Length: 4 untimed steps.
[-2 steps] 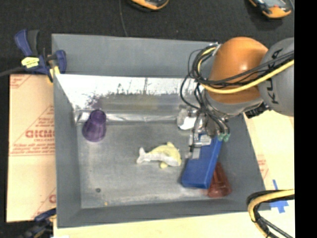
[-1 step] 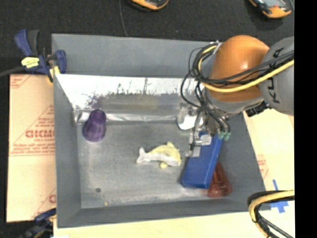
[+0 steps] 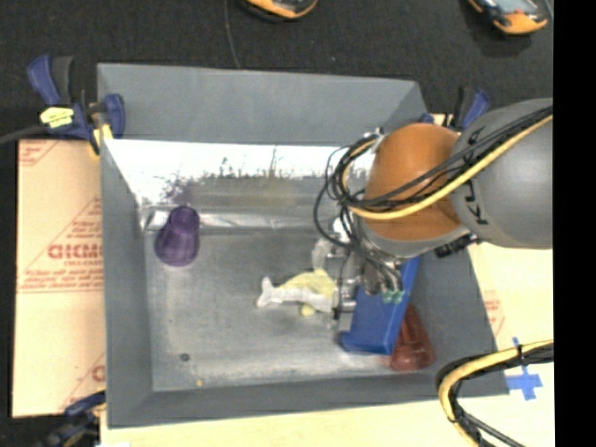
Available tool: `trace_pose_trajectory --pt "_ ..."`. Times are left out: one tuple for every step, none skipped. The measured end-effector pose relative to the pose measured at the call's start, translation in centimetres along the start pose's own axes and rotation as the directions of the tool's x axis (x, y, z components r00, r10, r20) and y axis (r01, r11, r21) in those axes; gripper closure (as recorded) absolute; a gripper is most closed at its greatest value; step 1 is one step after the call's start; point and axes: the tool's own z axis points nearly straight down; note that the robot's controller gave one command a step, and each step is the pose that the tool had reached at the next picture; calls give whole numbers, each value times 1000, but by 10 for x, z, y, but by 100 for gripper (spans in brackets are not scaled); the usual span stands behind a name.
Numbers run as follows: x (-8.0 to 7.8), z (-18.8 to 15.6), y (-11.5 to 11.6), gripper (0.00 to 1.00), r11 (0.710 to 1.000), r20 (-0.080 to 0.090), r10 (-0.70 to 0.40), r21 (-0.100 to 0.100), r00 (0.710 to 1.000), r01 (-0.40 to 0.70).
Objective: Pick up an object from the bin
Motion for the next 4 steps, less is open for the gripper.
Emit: trace_pose_trajectory --pt "7 32 4 0 995 7 97 -1 995 -97" --pt "-29 67 -17 0 994 5 -108 0 994 108" --pt "-37 78 -51 100 999 9 -34 0 999 34" --pt "-37 78 -51 100 999 9 -34 0 999 34"
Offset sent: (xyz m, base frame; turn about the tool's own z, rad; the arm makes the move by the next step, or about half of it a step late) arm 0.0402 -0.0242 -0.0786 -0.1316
